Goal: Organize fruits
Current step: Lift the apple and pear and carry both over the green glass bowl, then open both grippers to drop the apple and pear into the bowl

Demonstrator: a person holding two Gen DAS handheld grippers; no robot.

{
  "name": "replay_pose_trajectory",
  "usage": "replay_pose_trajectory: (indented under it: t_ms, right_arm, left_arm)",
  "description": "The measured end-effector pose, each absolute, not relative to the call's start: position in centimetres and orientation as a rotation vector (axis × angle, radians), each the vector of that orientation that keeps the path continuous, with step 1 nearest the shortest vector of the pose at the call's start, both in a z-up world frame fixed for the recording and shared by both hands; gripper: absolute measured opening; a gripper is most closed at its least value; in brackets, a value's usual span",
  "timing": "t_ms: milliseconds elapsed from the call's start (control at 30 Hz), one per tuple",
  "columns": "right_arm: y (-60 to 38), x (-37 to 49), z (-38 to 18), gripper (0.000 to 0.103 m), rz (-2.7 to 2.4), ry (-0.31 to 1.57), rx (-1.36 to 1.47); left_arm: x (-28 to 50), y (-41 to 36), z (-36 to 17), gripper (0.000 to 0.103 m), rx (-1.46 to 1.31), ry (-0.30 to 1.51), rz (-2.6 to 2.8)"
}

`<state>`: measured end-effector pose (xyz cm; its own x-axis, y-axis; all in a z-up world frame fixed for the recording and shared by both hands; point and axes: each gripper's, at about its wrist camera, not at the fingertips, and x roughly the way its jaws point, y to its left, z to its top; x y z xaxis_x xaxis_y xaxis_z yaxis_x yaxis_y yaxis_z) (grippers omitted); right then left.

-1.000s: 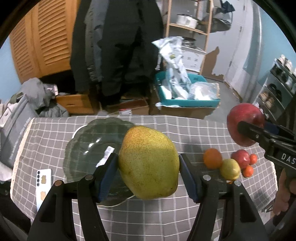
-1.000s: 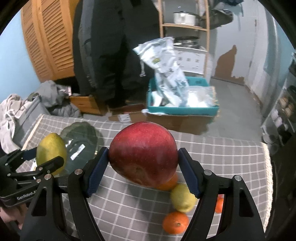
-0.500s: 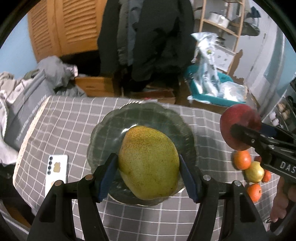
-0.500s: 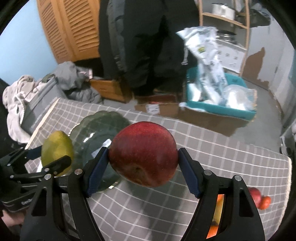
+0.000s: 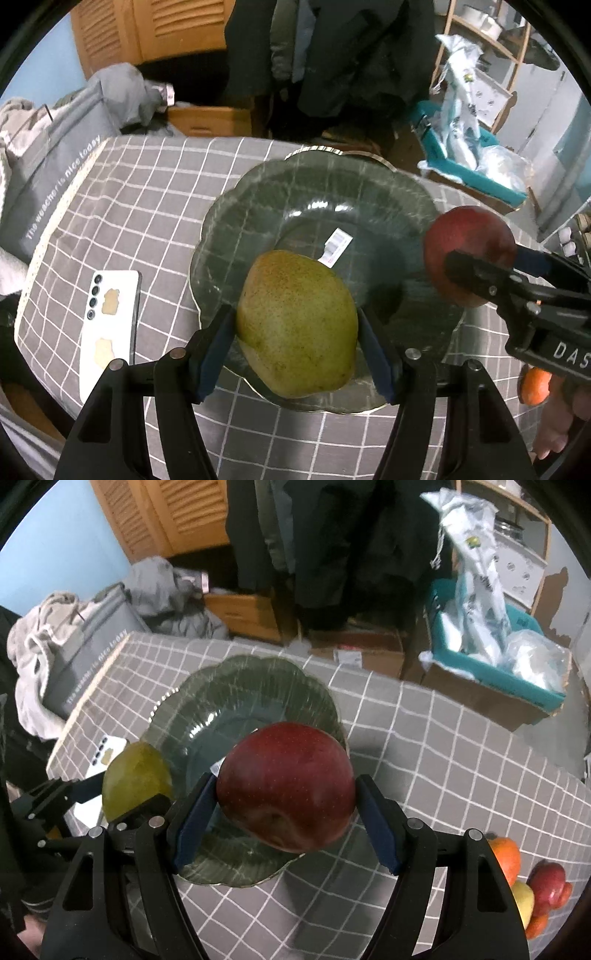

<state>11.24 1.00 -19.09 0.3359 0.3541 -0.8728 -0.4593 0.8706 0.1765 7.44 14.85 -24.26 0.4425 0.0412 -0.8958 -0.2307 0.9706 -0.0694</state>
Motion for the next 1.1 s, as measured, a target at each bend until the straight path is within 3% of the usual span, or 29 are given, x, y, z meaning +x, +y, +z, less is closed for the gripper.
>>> replay_pose_trajectory:
  t_ms: [833,900,967,1100]
  right_arm:
    - [3.2,11.7,-22.2,0.076,0.551,1.171,-0.203]
    - [3.0,11.9,-22.1,0.075,0.542,1.169,-0.186]
    - [2.6,12.1,-22.0,0.076,0.559,1.178,-0.146]
    - [2.6,12.0,-21.9,0.076,0.551,1.176,-0.154]
  left_arm:
    - [8.1,15.2,-29.1,0.069,-0.217,1.236,0.164]
    - [8.0,15.3,-28.9,0.081,-0.213,1.227,0.174]
    - [8.0,15.4,-28.7,0.086,-0.215,1.218,0.181]
    - [7.9,15.7,-28.4,0.086,-0.216,1.209,0.181]
